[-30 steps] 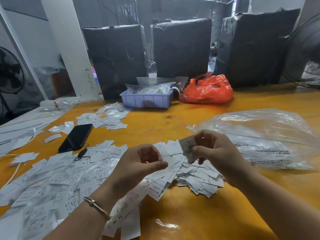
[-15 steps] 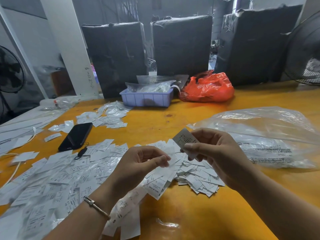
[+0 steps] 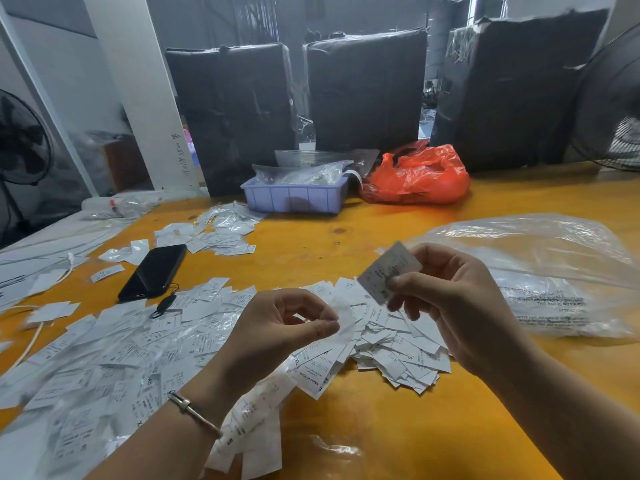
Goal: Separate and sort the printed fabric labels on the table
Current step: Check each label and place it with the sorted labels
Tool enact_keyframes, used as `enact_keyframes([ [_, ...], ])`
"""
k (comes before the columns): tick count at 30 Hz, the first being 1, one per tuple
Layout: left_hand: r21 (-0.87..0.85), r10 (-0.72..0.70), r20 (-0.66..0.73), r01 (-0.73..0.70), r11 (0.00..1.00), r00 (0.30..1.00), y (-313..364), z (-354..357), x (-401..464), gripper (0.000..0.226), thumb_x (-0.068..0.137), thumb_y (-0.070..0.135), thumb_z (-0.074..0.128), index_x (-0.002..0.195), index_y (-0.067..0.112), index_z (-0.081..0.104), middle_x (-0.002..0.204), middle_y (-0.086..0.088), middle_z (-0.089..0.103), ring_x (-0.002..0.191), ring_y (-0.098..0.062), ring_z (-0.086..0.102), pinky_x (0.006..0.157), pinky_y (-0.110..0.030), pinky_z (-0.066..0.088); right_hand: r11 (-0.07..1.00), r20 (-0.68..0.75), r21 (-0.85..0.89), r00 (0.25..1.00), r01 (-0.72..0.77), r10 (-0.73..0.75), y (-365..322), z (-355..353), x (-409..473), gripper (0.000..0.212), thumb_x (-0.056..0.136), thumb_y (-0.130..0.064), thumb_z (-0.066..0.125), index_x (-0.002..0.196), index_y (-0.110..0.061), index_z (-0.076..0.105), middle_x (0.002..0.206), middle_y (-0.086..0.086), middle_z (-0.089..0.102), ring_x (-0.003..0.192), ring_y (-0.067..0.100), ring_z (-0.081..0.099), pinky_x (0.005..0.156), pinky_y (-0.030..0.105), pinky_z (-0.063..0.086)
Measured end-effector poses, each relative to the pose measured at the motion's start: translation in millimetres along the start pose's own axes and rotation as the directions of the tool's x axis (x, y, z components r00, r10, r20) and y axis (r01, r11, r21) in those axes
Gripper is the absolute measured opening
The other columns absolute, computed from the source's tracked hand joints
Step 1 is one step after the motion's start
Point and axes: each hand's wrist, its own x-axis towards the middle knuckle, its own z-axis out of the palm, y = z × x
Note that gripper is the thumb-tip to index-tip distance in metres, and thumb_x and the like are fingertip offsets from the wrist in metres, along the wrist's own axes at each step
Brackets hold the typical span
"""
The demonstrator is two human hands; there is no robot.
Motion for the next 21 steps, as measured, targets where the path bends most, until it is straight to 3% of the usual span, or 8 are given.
enact_keyframes([
  [3, 0.002, 0.002, 0.004, -0.002, 1.000, 1.000, 1, 0, 0, 0.016, 0.068, 0.028, 0.081, 0.078, 0.017, 0.077, 0.083, -0.008, 0.073, 0.082, -0.033, 0.068, 0.078, -0.044, 0.057, 0.983, 0.026, -0.140, 0.993, 0.117, -0.114, -1, 4, -6, 0.034, 0.075, 0.011, 0.070, 0.101, -0.007, 0.057, 0.075, 0.013, 0.072, 0.063, 0.027, 0.071, 0.050, 0.027, 0.053],
  [6, 0.011, 0.003, 0.011, -0.004, 1.000, 1.000, 1, 0, 0, 0.016, 0.067, 0.030, 0.081, 0.078, 0.019, 0.076, 0.083, -0.007, 0.073, 0.080, -0.030, 0.069, 0.076, -0.043, 0.058, 0.932, 0.070, -0.280, 0.973, 0.230, -0.219, 0, 12, -13, 0.053, 0.078, 0.006, 0.072, 0.119, -0.023, 0.057, 0.079, 0.010, 0.072, 0.068, 0.022, 0.073, 0.058, 0.029, 0.058],
  [11, 0.021, 0.014, 0.025, -0.014, 1.000, 1.000, 1, 0, 0, 0.014, 0.072, 0.030, 0.079, 0.079, 0.018, 0.078, 0.082, -0.006, 0.074, 0.080, -0.030, 0.069, 0.077, -0.045, 0.057, 0.765, 0.077, -0.540, 0.925, 0.351, -0.371, 1, 17, -17, 0.048, 0.079, -0.002, 0.073, 0.113, -0.035, 0.062, 0.086, -0.013, 0.069, 0.073, 0.002, 0.069, 0.063, 0.025, 0.057],
  [13, 0.031, 0.029, 0.038, -0.031, 0.999, 0.999, 1, 1, 1, 0.013, 0.075, 0.028, 0.077, 0.081, 0.017, 0.079, 0.084, -0.003, 0.075, 0.082, -0.022, 0.070, 0.079, -0.040, 0.058, 0.733, 0.069, -0.566, 0.908, 0.376, -0.413, 1, 17, -16, 0.046, 0.081, -0.002, 0.071, 0.115, -0.033, 0.063, 0.090, -0.012, 0.069, 0.071, -0.001, 0.069, 0.061, 0.022, 0.057],
  [16, 0.031, 0.052, 0.045, -0.053, 0.998, 0.998, 1, 2, 1, 0.016, 0.077, 0.027, 0.074, 0.085, 0.014, 0.079, 0.086, -0.001, 0.076, 0.086, -0.018, 0.071, 0.082, -0.038, 0.058, 0.724, 0.019, -0.581, 0.895, 0.372, -0.445, 2, 13, -13, 0.031, 0.084, 0.003, 0.066, 0.104, -0.020, 0.072, 0.089, -0.006, 0.071, 0.067, 0.003, 0.069, 0.054, 0.031, 0.056],
  [18, 0.016, 0.063, 0.032, -0.064, 0.998, 0.998, 1, 2, 1, 0.015, 0.078, 0.025, 0.074, 0.086, 0.013, 0.079, 0.086, -0.003, 0.076, 0.086, -0.020, 0.071, 0.082, -0.039, 0.057, 0.713, 0.035, -0.614, 0.914, 0.338, -0.403, 3, 9, -11, 0.011, 0.084, -0.014, 0.069, 0.093, -0.017, 0.075, 0.088, -0.010, 0.071, 0.071, 0.003, 0.068, 0.056, 0.032, 0.054],
  [19, 0.003, 0.070, 0.024, -0.070, 0.998, 0.997, 1, 2, 1, 0.015, 0.078, 0.023, 0.075, 0.087, 0.012, 0.079, 0.086, -0.004, 0.076, 0.086, -0.022, 0.071, 0.082, -0.040, 0.057, 0.704, 0.069, -0.645, 0.940, 0.299, -0.335, 2, 10, -10, 0.016, 0.082, -0.031, 0.072, 0.093, -0.018, 0.075, 0.089, -0.013, 0.070, 0.076, 0.002, 0.067, 0.060, 0.029, 0.054],
  [21, -0.026, 0.085, 0.021, -0.085, 0.996, 0.996, 2, 2, 0, 0.015, 0.077, 0.020, 0.075, 0.087, 0.010, 0.078, 0.085, -0.007, 0.075, 0.085, -0.025, 0.070, 0.080, -0.040, 0.056, 0.695, 0.155, -0.687, 0.977, 0.211, -0.143, 3, 10, -8, 0.049, 0.070, -0.058, 0.071, 0.102, -0.021, 0.073, 0.095, -0.015, 0.069, 0.086, -0.001, 0.064, 0.068, 0.022, 0.054],
])
